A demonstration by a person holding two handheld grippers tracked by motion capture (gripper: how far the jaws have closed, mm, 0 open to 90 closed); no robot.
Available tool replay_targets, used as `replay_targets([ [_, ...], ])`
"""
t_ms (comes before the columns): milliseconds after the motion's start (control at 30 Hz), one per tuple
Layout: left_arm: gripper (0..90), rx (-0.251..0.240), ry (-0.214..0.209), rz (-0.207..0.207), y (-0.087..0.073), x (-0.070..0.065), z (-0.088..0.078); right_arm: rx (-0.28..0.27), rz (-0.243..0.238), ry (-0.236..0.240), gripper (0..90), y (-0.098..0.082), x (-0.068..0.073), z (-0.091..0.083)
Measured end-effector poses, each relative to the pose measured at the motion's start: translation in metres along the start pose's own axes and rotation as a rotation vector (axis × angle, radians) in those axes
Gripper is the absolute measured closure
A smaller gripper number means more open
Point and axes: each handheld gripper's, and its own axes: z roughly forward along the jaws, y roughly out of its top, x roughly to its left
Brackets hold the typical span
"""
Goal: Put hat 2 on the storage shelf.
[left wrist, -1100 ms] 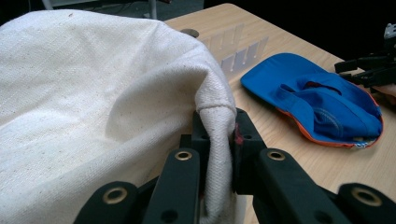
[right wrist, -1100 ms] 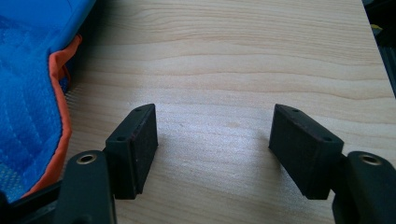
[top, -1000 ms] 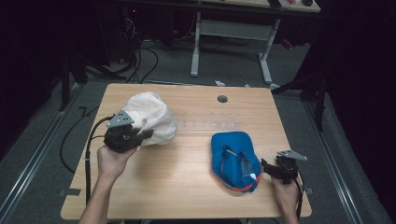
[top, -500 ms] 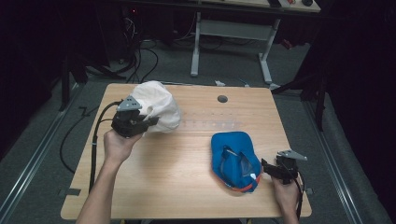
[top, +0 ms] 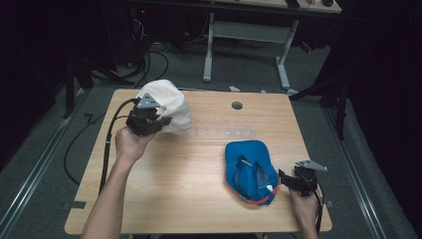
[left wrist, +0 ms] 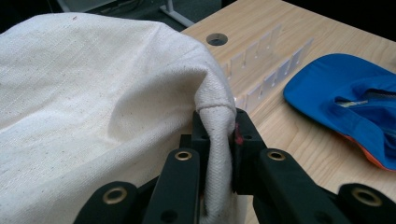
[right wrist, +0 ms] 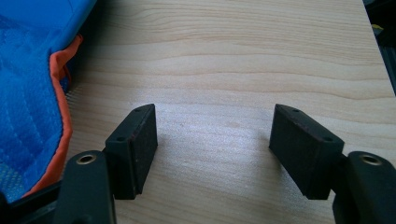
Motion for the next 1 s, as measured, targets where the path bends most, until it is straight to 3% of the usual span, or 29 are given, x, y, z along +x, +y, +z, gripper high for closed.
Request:
replay_targets([
  [300,82.8,0.036,0.040,0.071,-0.003,-0.001,0.018,0.000,0.000,0.000,32.4,0.000,0.000,0.000],
  [667,82.8,0.079,0.077,0.130,-0.010,-0.005,0.030,0.000,0.000,0.001,32.4,0.000,0.000,0.000],
  [900,82.8,0.111,0.084,0.147,-0.012,-0.007,0.037,0.000,0.001,0.001,32.4,0.000,0.000,0.000],
  [1000,82.9,0.122,0.081,0.125,-0.013,-0.005,0.040,-0.001,0.000,0.002,32.4,0.000,0.000,0.000],
])
